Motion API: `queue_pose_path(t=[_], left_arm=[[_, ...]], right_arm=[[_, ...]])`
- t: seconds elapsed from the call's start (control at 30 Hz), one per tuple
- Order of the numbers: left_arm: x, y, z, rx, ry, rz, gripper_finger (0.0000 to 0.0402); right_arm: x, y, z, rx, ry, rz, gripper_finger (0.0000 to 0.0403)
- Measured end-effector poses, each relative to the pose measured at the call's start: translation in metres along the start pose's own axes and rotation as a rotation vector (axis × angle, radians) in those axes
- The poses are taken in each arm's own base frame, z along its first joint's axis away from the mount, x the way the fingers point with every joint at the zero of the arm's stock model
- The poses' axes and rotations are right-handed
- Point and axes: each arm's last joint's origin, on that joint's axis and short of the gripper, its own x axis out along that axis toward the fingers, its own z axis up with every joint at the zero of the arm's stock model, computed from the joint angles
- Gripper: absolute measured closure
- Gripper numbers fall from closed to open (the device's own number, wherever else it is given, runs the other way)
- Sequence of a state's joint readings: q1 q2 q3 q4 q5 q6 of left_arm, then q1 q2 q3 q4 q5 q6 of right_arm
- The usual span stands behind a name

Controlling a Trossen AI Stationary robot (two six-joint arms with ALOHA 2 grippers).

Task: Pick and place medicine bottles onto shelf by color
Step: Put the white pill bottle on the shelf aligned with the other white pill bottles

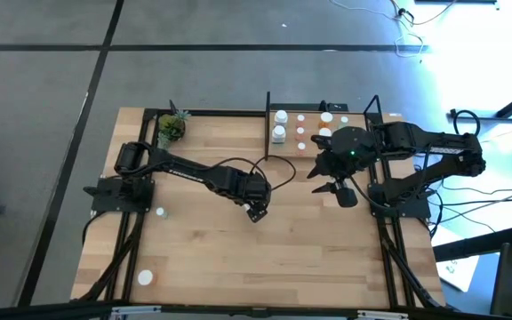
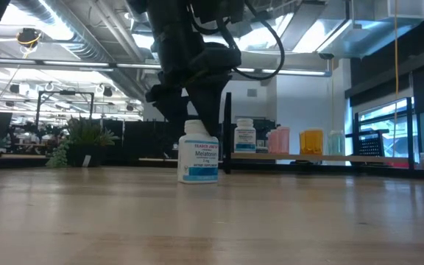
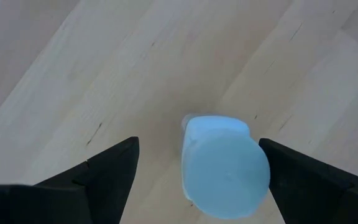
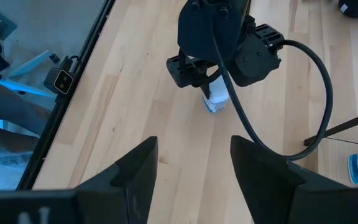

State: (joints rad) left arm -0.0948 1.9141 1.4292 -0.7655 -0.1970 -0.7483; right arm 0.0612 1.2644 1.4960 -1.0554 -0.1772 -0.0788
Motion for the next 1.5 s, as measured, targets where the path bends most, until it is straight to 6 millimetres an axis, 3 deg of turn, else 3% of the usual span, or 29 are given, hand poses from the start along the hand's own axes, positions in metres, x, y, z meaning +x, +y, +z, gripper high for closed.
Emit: queue_pose_path(t=[1.0,1.23,1.5], left_arm=[[0.0,0.0,0.0,-0.024,-0.002,0.002,0.008],[0.013,-0.004,-0.003,-0.018,0.031,-0.002,0.008],[0.013,-0.004,-0.004,-0.016,0.036,-0.004,0.0095]], right_arm=[[0.0,0.0,0.0,0.0,0.0,0.0,0.0198],[0.0,0.0,0.0,0.0,0.001,0.0,0.0198],[0.0,0.0,0.0,0.0,-0.001,-0.001,0.0198]])
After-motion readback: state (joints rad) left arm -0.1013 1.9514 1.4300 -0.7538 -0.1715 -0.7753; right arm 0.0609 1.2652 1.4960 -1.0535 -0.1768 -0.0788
